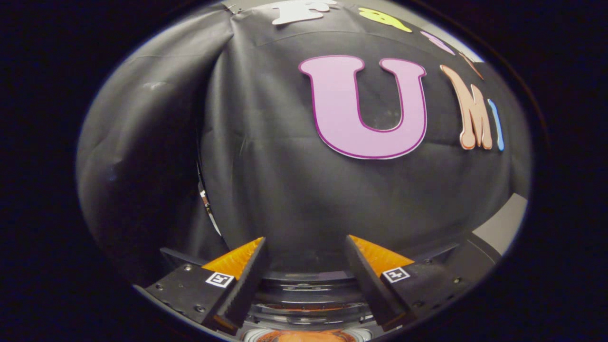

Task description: Put the clothes into the washing machine and then close the washing machine lid.

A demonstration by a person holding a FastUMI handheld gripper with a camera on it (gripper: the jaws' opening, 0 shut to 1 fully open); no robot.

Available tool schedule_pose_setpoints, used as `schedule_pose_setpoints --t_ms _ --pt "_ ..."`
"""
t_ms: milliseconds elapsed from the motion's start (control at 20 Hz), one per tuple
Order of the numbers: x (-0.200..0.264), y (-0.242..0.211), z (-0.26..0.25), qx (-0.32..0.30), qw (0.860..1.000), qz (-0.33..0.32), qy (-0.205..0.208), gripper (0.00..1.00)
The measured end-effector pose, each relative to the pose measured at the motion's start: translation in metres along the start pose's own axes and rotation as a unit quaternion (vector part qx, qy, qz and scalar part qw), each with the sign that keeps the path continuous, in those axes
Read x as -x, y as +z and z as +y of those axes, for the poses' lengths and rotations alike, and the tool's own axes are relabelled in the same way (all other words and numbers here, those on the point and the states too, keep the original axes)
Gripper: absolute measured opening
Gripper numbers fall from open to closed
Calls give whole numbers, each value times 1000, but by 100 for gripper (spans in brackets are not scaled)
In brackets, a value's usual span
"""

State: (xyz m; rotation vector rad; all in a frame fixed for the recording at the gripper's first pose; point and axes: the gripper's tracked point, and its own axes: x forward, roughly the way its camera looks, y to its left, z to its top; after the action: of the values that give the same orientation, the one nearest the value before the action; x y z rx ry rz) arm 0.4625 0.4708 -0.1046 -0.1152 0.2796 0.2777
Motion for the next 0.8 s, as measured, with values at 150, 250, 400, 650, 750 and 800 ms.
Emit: schedule_pose_setpoints --t_ms 150,250,400,650,750,800 --pt "8 1 0 0 1000 -8 -2 98" --pt "8 2 -1 1 1000 -11 -7 98" --pt "15 4 -4 3 1000 -19 -16 98" --pt "32 -4 -3 4 1000 -9 -15 98" --pt "38 -4 -2 5 1000 -8 -14 99" --pt "40 -4 -3 5 1000 -11 -14 98"
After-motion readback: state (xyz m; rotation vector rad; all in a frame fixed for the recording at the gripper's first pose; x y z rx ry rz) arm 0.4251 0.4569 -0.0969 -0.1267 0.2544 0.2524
